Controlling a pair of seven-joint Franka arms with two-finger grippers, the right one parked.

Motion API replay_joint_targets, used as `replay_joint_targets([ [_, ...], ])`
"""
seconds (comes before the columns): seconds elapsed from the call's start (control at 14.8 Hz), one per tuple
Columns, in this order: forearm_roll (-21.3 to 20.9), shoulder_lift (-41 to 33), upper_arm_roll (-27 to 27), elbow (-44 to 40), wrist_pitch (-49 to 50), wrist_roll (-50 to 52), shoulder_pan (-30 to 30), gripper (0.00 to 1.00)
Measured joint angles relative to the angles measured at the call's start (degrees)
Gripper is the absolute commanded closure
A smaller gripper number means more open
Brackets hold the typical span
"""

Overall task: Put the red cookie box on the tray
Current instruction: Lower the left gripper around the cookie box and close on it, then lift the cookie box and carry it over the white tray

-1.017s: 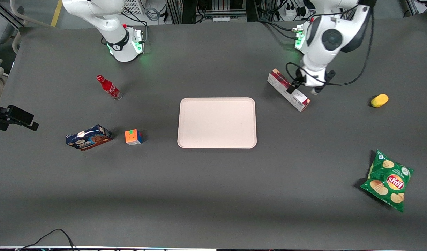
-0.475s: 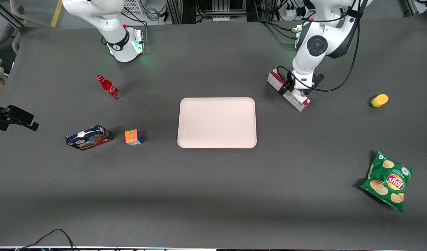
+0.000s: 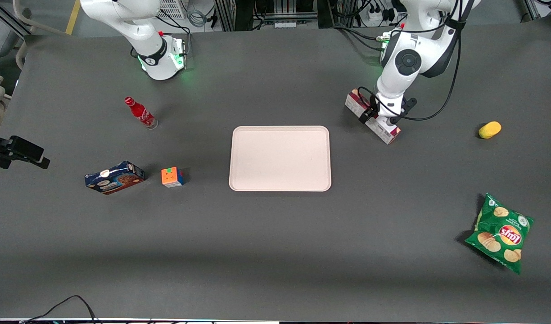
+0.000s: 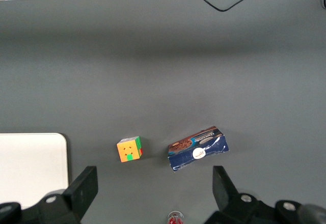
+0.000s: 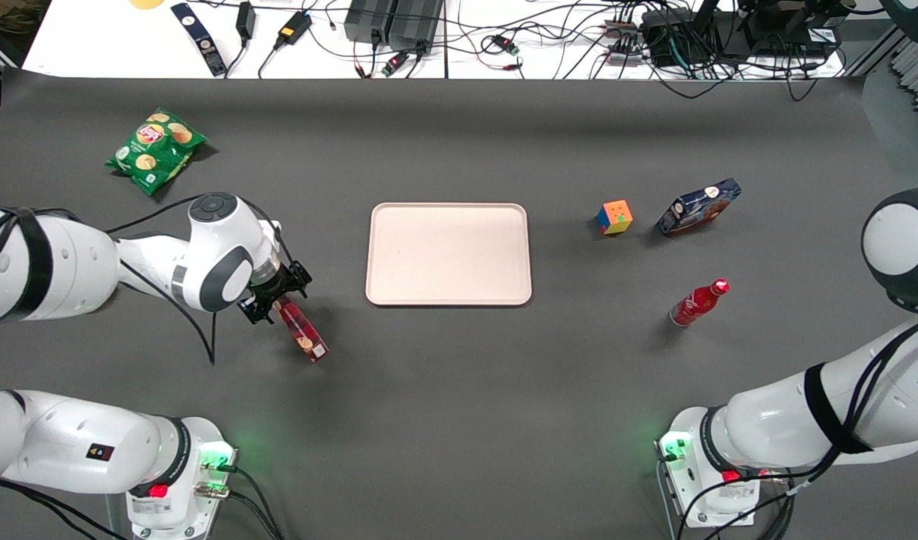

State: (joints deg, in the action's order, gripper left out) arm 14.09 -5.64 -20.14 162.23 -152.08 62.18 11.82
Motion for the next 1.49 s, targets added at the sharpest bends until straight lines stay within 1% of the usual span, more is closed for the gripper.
replay_joint_targets([
  [0.14,0.00,0.39,0.08,0.00,0.00,-2.58,-0.02,0.96],
  [0.2,0.00,0.45,0.20,-0.01,0.09,-3.64,-0.08,0.99],
  [0.41,0.00,0.46,0.44,-0.64,1.64,-5.47,-0.25,0.99],
  [0.54,0.00,0.43,0.89,-1.90,5.01,-7.92,-0.27,1.00],
  [0.81,-0.03,-1.08,6.28,-8.11,17.45,-16.59,-0.42,1.00],
  [1.02,-0.73,-3.25,9.35,-16.46,26.54,-22.68,-0.47,1.00],
  [1.22,-2.91,-3.99,12.67,-28.48,36.62,-29.48,-0.51,1.00],
  [1.36,-5.64,-3.86,13.17,-36.02,40.69,-32.66,-0.51,1.00],
  [1.49,-7.11,-3.35,13.00,-42.40,42.62,-35.36,-0.45,1.00],
])
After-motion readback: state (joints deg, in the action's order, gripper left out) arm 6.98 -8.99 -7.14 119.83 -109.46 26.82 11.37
